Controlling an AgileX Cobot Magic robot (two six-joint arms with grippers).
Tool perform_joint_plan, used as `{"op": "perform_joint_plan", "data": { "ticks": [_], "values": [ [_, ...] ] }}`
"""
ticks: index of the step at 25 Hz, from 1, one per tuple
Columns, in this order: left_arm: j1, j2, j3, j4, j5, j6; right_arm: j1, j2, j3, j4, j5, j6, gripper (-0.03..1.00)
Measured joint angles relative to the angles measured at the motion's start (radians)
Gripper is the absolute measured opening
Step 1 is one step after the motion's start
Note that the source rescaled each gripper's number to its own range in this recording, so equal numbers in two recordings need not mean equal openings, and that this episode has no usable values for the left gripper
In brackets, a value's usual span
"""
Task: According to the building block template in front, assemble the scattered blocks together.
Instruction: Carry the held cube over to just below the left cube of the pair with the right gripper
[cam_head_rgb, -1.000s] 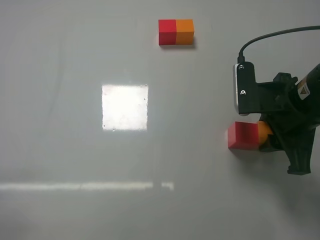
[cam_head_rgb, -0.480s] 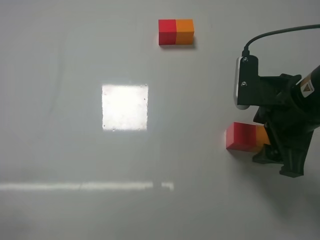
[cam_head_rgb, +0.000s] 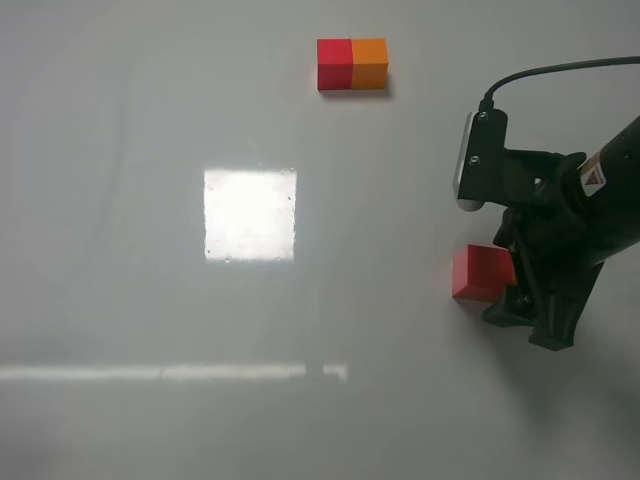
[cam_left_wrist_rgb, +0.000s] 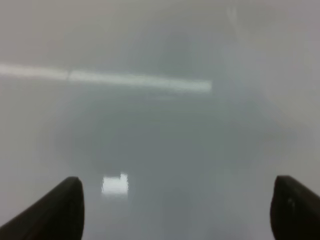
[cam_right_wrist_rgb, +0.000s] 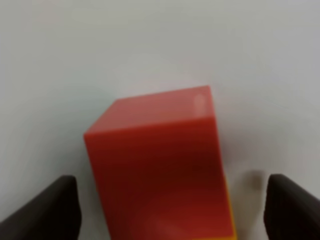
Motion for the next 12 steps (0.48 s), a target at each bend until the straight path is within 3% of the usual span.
{"op": "perform_joint_plan", "data": {
  "ticks": [5, 12],
  "values": [
    [0.0, 0.0, 0.0, 0.0, 0.0, 0.0, 0.0, 0.007, 0.0, -0.052, -0.001, 0.025, 0.69],
    [0.0, 0.0, 0.0, 0.0, 0.0, 0.0, 0.0, 0.007, 0.0, -0.062, -0.006, 0.058, 0.51]
  ]
}}
